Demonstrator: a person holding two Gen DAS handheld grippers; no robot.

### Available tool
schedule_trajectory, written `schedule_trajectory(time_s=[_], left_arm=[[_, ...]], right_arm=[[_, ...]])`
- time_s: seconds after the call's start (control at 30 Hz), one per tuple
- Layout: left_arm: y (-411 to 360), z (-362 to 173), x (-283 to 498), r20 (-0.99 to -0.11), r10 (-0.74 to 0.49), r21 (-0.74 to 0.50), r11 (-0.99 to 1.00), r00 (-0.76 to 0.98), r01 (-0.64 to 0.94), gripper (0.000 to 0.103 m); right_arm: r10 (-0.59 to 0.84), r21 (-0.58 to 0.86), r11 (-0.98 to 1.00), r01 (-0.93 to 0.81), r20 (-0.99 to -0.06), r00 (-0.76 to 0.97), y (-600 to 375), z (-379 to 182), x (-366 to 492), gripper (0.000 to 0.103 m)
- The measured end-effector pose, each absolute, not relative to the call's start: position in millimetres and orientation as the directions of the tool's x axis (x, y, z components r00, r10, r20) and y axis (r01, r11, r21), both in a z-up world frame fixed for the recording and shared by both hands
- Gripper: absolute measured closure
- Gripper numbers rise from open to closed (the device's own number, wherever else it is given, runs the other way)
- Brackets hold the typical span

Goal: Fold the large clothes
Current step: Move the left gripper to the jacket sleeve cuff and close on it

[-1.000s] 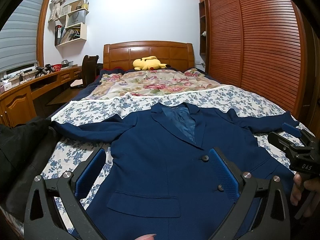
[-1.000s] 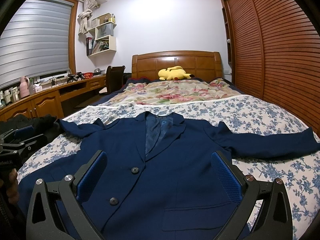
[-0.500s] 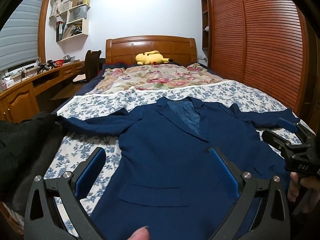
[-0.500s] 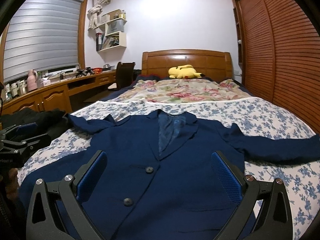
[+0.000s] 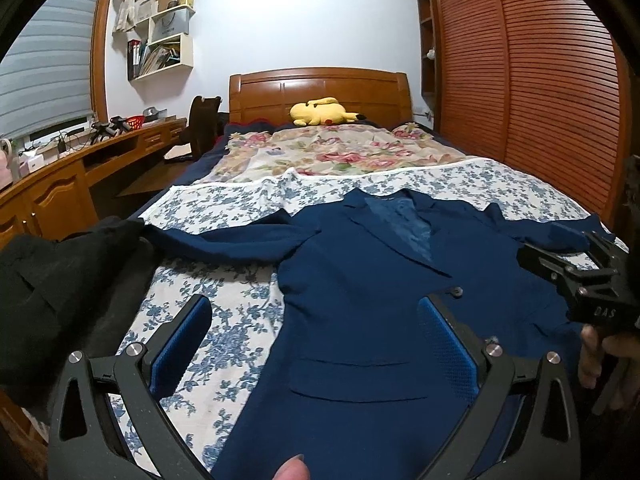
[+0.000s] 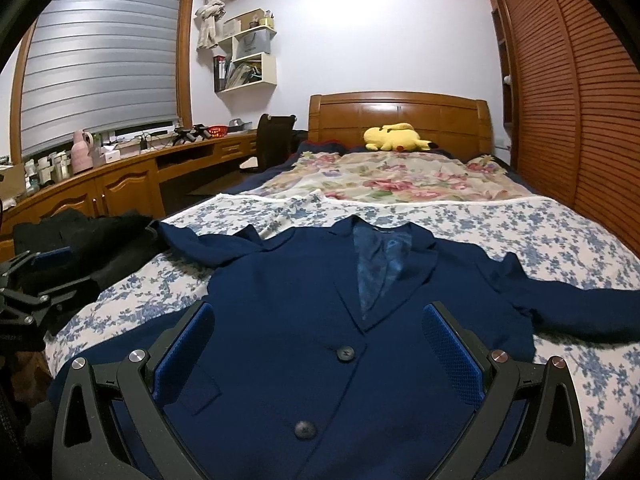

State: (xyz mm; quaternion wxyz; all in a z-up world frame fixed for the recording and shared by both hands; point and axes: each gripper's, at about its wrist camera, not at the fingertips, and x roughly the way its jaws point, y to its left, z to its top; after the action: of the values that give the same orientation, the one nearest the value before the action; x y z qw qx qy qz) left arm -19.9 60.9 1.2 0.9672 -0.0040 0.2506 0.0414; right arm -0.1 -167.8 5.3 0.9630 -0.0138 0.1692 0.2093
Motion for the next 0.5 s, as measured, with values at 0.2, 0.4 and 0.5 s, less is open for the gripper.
schedule_trajectory(time_s=[0.2, 0.4, 0.5], left_arm=[[75, -3, -16, -0.492, 0.096, 0.012, 0.995, 0.866, -0.103, 0.0], [89, -8, -9, -0.513, 0.104, 0.001, 0.993, 0.852, -0.121, 0.0], [95, -13, -3, -0.532, 0.12, 0.013, 0.991, 0.838, -0.133, 0.0]], right_arm=[[0.416, 0.049, 0.904, -0.425, -0.335, 0.846, -157, 3, 16, 0.0], [0.434, 0.043, 0.893, -0.448, -0.347, 0.831, -152, -2, 31, 0.0], [0.436, 0.034, 0.889, -0.457, -0.368, 0.821, -146, -6, 45, 0.0]])
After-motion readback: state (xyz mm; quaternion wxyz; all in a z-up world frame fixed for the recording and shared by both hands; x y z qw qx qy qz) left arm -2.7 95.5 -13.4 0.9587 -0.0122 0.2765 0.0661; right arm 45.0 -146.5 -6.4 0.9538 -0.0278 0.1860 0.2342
